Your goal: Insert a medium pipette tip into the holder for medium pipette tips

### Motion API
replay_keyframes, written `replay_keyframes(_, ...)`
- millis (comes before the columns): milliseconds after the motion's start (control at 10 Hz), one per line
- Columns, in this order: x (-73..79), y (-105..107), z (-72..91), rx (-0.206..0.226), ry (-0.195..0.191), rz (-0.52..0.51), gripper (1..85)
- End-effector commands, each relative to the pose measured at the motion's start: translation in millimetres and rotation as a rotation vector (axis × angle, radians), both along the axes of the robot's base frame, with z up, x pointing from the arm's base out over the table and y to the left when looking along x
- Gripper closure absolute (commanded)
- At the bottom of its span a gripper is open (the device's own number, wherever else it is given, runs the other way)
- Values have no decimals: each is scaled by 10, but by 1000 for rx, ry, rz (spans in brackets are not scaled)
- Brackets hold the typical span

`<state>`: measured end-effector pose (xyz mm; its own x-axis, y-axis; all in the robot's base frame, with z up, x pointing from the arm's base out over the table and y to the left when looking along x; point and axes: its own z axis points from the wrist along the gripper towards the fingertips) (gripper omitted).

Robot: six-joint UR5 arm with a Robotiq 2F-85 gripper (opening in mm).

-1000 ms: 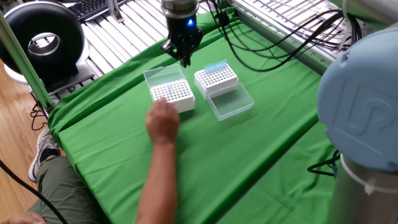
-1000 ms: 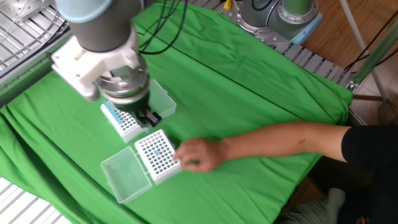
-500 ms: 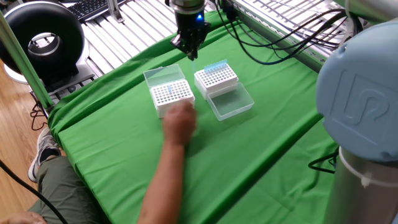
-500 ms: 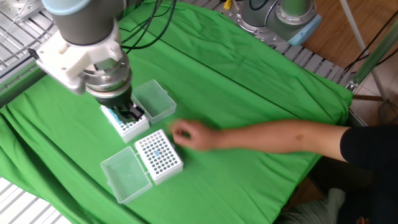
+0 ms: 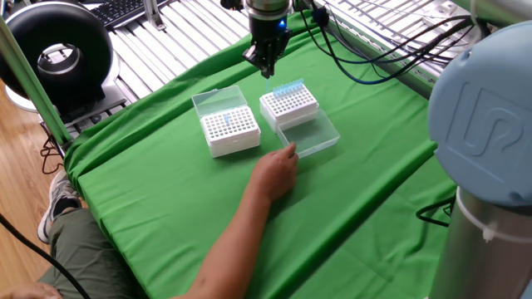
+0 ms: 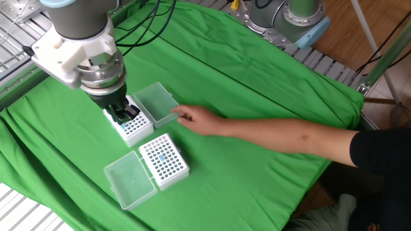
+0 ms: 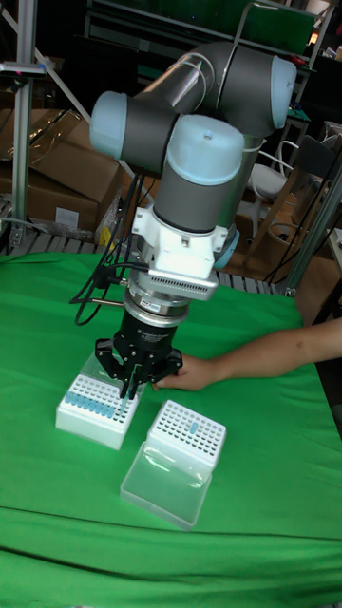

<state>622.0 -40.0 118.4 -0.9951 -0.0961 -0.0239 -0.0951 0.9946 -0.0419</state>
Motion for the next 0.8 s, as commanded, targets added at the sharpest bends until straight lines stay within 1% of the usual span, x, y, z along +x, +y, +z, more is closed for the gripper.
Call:
replay_keyframes(0,-2,-36,-90,17,-21,5,847)
replay_keyframes(500,-6,-10,-169,19,-34,-4,847)
replay_keyframes(700,19,0,-217,22,-46,-2,847)
